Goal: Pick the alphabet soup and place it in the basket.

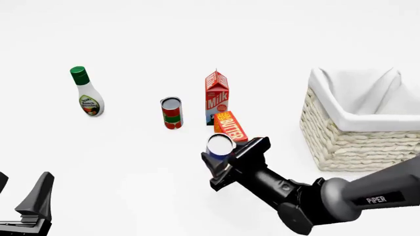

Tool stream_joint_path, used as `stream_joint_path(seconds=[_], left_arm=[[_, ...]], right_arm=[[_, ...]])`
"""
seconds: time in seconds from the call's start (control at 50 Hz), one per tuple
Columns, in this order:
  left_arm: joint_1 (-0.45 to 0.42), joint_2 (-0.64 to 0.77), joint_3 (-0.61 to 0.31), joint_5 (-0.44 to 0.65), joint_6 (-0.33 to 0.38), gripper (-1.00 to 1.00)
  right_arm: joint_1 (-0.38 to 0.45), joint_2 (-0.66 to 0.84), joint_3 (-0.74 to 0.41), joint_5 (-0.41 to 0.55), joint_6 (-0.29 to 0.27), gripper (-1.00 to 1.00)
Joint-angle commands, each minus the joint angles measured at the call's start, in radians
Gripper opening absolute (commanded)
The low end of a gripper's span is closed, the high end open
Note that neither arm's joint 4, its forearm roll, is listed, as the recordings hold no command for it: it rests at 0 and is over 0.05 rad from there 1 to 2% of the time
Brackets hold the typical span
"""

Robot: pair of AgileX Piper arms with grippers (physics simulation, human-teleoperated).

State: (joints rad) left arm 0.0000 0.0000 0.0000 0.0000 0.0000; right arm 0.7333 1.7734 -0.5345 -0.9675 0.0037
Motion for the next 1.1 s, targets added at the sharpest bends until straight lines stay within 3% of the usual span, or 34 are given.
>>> stream_joint_path(seconds=[0.02,0.48,1.1], left_arm=[[0.0,0.0,0.0,0.0,0.0,1.0],[0.0,0.0,0.0,0.0,0.0,1.0],[0.0,0.0,0.0,0.0,0.0,1.0]], right_arm=[[-0.013,-0.159,0.039,0.03,0.006,-1.0],[-0.049,-0.517,0.071,0.185,-0.057,-1.0],[-0.254,-0.876,0.021,0.442,-0.166,-1.0]])
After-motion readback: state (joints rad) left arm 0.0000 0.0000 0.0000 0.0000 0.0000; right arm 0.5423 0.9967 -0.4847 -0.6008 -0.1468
